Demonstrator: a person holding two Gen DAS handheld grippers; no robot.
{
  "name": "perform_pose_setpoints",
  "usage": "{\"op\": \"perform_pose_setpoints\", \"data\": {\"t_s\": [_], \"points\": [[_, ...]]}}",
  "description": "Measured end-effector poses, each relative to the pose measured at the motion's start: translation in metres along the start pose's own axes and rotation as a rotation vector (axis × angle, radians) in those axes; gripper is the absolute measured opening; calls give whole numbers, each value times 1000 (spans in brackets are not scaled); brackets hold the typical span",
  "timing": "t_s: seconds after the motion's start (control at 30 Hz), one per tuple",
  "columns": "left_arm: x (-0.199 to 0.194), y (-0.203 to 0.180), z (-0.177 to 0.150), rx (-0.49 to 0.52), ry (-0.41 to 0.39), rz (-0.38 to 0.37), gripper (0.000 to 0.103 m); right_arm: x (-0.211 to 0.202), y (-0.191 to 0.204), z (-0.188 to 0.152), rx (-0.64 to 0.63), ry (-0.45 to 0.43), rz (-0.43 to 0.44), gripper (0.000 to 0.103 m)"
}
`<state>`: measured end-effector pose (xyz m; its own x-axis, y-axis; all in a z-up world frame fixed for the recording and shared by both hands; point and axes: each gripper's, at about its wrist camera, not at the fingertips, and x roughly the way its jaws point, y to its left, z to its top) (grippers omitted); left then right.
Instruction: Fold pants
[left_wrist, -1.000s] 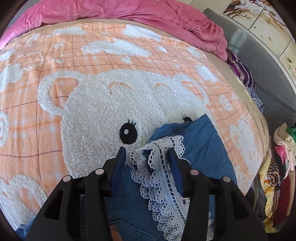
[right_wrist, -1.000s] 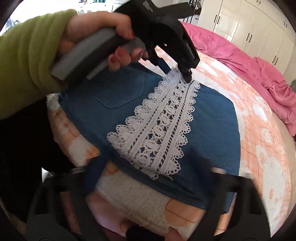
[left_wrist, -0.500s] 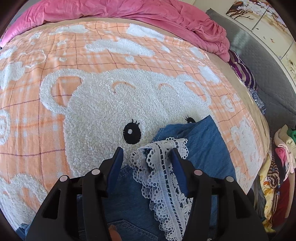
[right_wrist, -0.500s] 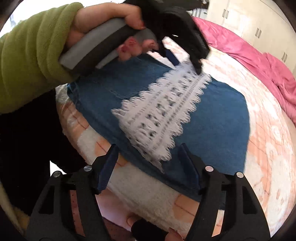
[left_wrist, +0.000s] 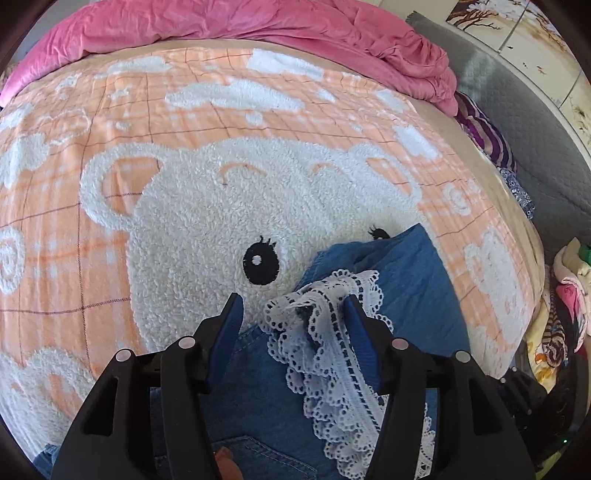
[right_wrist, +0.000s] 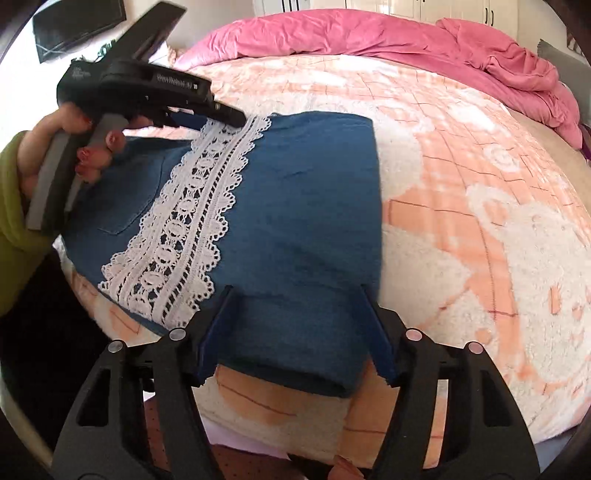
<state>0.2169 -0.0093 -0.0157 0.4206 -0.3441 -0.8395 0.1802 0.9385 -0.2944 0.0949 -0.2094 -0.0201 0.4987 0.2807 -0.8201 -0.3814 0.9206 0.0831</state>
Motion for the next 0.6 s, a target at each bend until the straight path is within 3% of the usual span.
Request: {"op": "perform_pose_setpoints", "data": {"t_s": [0.03, 0.17, 0.4, 0.53, 0.6], "points": [[2, 1, 0, -3, 2, 8, 61, 1, 2, 0, -10, 3, -8, 56], [-2, 2, 0, -5, -10, 12, 62, -5, 15, 0, -24, -2, -39, 59], [-34, -6, 3, 10, -111, 36, 62, -23, 40, 16, -88, -95, -15, 64], [-53, -11, -1, 9, -159, 83, 66, -5, 70, 19, -167, -63, 6, 64], [-59, -11, -6, 16, -176, 94, 66, 13, 81, 15, -193, -8, -23, 64]]}}
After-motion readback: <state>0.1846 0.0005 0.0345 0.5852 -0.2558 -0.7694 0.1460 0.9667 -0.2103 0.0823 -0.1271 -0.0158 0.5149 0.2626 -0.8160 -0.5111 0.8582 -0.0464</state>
